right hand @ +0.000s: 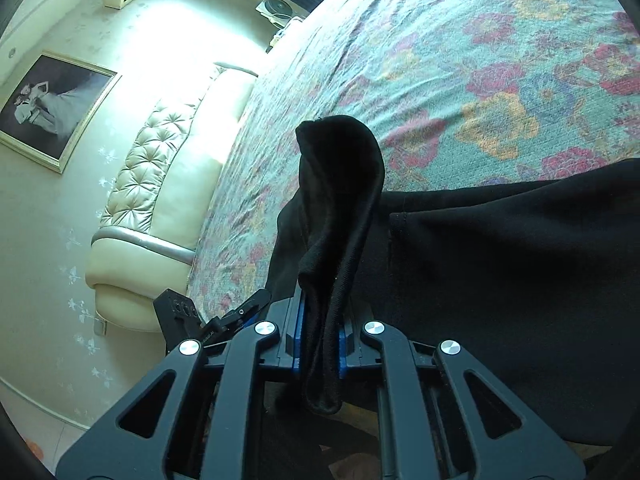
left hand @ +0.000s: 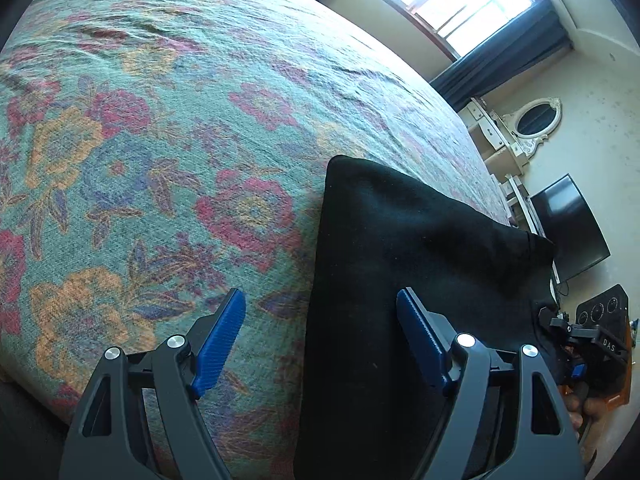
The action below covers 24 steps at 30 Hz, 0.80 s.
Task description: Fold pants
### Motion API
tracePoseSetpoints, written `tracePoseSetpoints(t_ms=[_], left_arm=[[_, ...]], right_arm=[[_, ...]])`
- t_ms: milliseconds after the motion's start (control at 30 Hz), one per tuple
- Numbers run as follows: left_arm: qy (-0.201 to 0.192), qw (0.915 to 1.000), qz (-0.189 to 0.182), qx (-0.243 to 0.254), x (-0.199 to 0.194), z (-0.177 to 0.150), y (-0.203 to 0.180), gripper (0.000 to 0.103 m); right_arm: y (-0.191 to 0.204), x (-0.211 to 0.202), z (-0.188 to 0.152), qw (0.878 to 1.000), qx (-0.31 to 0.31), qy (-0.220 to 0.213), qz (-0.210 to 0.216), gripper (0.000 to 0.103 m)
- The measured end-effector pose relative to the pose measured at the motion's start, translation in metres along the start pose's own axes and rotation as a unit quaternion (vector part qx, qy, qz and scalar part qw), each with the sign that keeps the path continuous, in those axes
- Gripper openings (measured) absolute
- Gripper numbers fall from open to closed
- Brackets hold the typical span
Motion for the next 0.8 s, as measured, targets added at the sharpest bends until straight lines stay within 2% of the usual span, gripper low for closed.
tracePoseSetpoints(t_ms=[67,233,300,433,800], left_arm=[[0.001,0.9999,-0.012,0.009,-0.001,-0.003,-0.012,0.077],[-0.005,0.9973,-0.071,0.021,-0.007,-0.01,-0.055,0.077],[-0.005,0.9962,-0.08,0.033,-0.007,-0.014,-0.07,0.077],[0.012,0.9955,-0.084,0.042,0.001,-0.025,-0.081,0.077],[0.056,0.9969,-0.051,0.018,0.032,-0.054,-0.056,0.077]], right_arm=[[-0.008,-0.016,0.001,1.0,-0.001,-0.007,0.0,0.011],[-0.041,-0.045,0.004,1.0,0.021,-0.021,-0.008,0.011],[-0.054,-0.053,0.004,0.999,0.028,-0.026,-0.017,0.011],[-0.078,-0.069,0.002,0.998,0.048,-0.035,-0.026,0.011],[-0.142,-0.079,-0.016,0.993,0.105,-0.03,-0.034,0.009]])
Point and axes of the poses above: each gripper's, at about its wrist camera, not at the fingertips, and x roughly the way its jaws point, y to its left, z to its top, the point moved 10 cm from there along x, roughly the way its jaws point, and after that the axes turned 3 degrees about -z, right-handed, at the moved point
